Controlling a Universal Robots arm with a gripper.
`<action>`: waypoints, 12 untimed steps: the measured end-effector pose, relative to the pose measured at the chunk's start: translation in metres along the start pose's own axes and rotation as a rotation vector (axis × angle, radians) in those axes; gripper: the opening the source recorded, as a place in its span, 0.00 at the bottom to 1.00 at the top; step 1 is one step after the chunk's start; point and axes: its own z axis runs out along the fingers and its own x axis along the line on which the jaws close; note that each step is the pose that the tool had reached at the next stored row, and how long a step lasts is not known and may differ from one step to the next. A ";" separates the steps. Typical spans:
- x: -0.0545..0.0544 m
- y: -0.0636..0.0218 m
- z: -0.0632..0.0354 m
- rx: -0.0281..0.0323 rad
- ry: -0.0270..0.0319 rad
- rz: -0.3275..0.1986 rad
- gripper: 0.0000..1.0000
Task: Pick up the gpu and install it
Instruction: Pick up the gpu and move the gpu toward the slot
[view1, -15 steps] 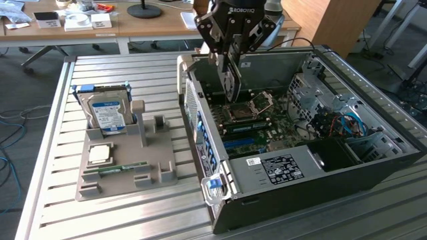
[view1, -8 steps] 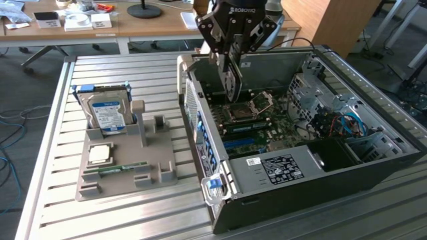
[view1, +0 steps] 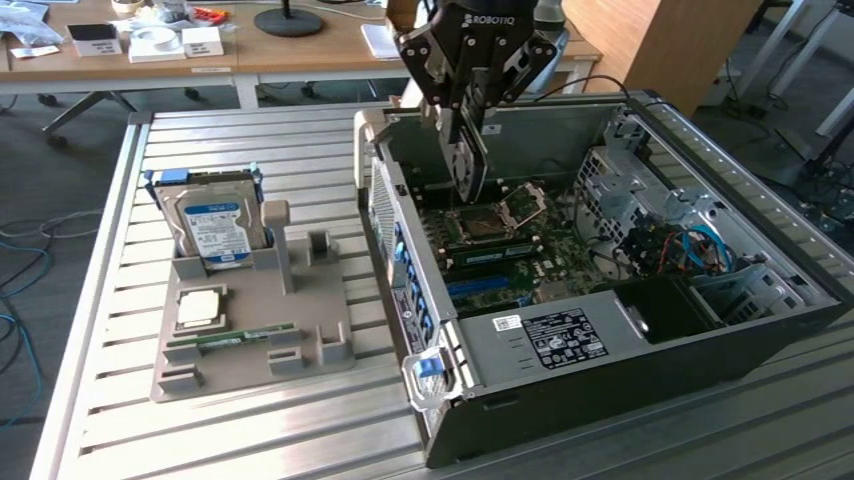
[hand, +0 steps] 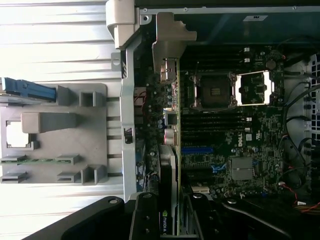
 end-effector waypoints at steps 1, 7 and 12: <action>0.000 0.0001 0.0000 0.0000 0.0000 0.000 0.27; -0.001 0.0006 0.0000 0.0000 0.0000 0.000 0.27; -0.004 0.0019 0.0001 0.0000 0.0000 0.000 0.27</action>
